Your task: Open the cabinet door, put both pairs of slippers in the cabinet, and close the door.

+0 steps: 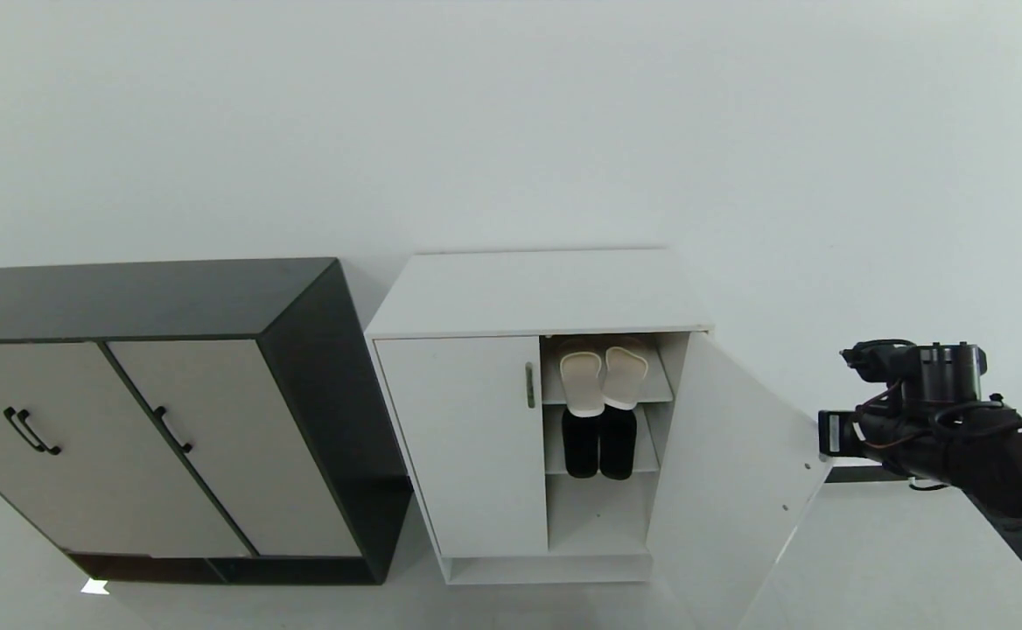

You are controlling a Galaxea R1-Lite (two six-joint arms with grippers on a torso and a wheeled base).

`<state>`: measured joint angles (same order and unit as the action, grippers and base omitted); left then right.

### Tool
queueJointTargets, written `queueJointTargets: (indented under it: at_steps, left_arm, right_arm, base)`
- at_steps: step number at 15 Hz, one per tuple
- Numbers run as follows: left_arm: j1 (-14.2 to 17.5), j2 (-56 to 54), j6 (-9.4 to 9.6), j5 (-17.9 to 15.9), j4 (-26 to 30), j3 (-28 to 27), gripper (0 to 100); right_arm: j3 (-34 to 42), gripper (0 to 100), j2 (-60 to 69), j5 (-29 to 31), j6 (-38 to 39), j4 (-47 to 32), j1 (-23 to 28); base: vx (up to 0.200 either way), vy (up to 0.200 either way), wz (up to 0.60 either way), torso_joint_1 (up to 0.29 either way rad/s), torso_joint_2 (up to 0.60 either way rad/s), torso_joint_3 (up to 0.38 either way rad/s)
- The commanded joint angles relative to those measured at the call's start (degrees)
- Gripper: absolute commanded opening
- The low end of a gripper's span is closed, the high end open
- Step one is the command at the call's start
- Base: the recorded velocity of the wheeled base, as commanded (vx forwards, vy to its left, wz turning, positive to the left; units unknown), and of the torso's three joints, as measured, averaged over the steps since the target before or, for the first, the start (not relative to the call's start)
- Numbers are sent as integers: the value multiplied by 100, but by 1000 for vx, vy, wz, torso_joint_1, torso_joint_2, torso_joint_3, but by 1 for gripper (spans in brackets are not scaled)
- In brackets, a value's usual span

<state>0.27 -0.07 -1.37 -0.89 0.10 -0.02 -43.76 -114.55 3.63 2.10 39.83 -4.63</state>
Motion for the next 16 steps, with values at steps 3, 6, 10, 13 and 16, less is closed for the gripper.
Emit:
queueJointTargets:
  at_steps: [3,6,10,13,16]
  left_arm:
    - [0,7,-4,1,-1,2,0]
    - [8,7,-13,1,-1,2,0]
    - [8,7,-13,1,-1,2,0]
    - [0,7,-13,1,-1,2,0]
    - [8,7,-22,1,-1,2,0]
  right_arm:
    - [369,0,3,32,19,201,-644]
    - [623,0,-5,23,116,456,-1365]
    - [659,0,-23,76,748,834,-2340]
    - [729,0,30,322,942,1238,-2727]
    - [1001,0,320,340,915,1642,-2824]
  base:
    - [0,0,0,0,0,0]
    - [0,0,0,0,0,0]
    - [0,0,0,0,0,0]
    - [0,0,0,0,0,0]
    - [0,0,0,0,0,0]
